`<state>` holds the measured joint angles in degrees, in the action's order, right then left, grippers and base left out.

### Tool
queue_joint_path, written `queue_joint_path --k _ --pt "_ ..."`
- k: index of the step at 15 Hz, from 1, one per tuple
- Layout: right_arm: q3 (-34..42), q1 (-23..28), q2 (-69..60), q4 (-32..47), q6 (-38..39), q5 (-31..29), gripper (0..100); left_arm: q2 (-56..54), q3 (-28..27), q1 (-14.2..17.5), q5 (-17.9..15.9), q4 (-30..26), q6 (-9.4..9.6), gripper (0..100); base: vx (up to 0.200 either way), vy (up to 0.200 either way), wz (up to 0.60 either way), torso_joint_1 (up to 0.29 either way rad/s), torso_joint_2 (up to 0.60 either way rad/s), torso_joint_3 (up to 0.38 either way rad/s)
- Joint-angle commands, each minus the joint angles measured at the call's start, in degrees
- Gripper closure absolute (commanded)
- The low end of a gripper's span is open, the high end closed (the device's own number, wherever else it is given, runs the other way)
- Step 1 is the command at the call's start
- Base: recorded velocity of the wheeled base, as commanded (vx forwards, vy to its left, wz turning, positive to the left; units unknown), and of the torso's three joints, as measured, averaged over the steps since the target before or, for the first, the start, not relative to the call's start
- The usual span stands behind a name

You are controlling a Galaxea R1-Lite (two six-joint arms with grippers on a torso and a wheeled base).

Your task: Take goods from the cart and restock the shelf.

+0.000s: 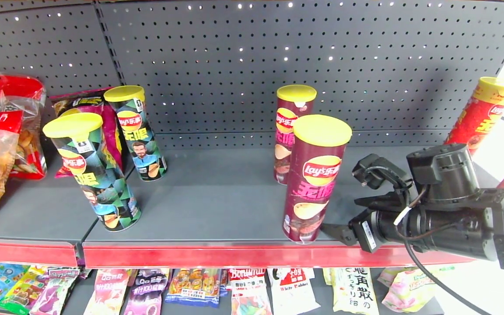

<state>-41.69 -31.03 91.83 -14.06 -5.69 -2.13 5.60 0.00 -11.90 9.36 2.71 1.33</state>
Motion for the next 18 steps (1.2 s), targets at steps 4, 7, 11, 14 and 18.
queue_joint_path --k 4,7,11,14,18 --pt "-0.67 -0.35 0.72 -0.01 -0.11 0.02 0 0.12 0.00 0.03 0.04 0.02 -0.01 0 0.000 0.000 0.00 0.000 0.00 0.000" --pt "-0.58 0.00 0.72 -0.01 -0.02 -0.06 0 0.12 0.00 0.03 0.04 0.02 -0.01 0 0.000 0.000 0.00 0.000 0.00 0.000" --pt "-0.85 0.35 1.16 -0.01 -0.02 -0.85 0 0.12 0.00 0.03 0.04 0.02 -0.01 0 0.000 0.000 0.00 0.000 0.00 0.000" --pt "-2.25 0.26 1.77 -0.01 -0.02 -1.21 0 0.12 0.00 0.03 0.04 0.11 -0.01 0 0.000 0.000 0.00 0.000 0.00 0.000" --pt "-2.61 -0.26 1.86 -0.01 -0.02 -1.29 0 0.12 0.00 -0.06 0.04 0.11 -0.01 0 0.000 0.000 0.00 0.000 0.00 0.000"
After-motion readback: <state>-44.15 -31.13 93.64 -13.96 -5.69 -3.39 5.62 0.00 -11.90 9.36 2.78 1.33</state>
